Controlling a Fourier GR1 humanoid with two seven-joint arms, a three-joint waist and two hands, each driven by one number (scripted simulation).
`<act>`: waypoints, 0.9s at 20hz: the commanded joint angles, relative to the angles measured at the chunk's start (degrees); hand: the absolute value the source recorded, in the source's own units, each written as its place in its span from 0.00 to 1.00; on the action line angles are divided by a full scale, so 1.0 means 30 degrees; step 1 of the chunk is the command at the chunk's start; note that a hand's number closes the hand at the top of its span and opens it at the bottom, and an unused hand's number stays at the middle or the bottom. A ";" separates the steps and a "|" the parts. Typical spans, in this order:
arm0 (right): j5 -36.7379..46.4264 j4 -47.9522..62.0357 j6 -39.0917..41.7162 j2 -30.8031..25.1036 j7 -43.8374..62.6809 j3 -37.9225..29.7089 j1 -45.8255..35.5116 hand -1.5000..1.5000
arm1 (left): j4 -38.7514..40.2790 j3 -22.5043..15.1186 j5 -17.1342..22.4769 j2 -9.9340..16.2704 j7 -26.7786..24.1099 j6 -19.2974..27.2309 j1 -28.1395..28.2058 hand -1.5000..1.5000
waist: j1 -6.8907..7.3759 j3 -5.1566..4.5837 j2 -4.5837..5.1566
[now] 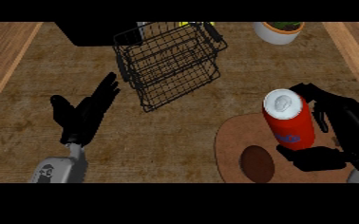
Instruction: Pick the can from the cutting board and place it in the tiered basket
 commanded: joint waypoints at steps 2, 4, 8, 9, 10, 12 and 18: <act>-0.2257 -0.3951 0.2155 0.0159 0.3317 -0.1134 -0.2783 1.00 | 0.1135 0.0216 0.0043 -0.0046 -0.0618 -0.0342 -0.0606 0.50 | 0.0043 0.0012 0.0068; -0.3015 -0.3237 0.2703 0.0118 0.5406 -0.1559 -0.5416 1.00 | -0.0218 0.0333 0.0356 0.0258 0.0619 -0.0413 -0.0804 0.50 | 0.0301 0.0019 0.0081; -0.3583 -0.3653 0.3473 -0.0615 0.7480 -0.1178 -0.7567 1.00 | -0.0485 -0.0116 -0.0138 -0.0465 0.1362 0.0359 -0.1166 0.50 | 0.0260 0.0029 0.0086; -0.4383 -0.3101 0.4404 -0.0824 0.9281 -0.1566 -1.0192 1.00 | 0.0346 0.0091 -0.0182 -0.0277 -0.0137 -0.0047 -0.0511 0.50 | 0.0294 0.0009 0.0070; -0.3575 -0.2774 0.3955 -0.0439 0.9922 -0.0304 -1.0629 1.00 | 0.0526 0.0071 -0.0105 -0.0160 -0.0590 -0.0481 -0.0034 0.50 | 0.0346 0.0011 0.0086; -0.4680 -0.1801 0.4738 -0.0632 1.1847 -0.1166 -1.2784 1.00 | -0.0217 -0.0248 -0.0207 -0.0393 0.0583 -0.0124 -0.0477 0.50 | 0.0296 0.0014 0.0056; -0.0544 0.4694 0.0925 0.0644 1.1042 0.2323 -1.6189 1.00 | 0.0769 0.0007 -0.0425 -0.0537 0.0045 0.0010 -0.1020 0.50 | 0.0617 0.0008 0.0189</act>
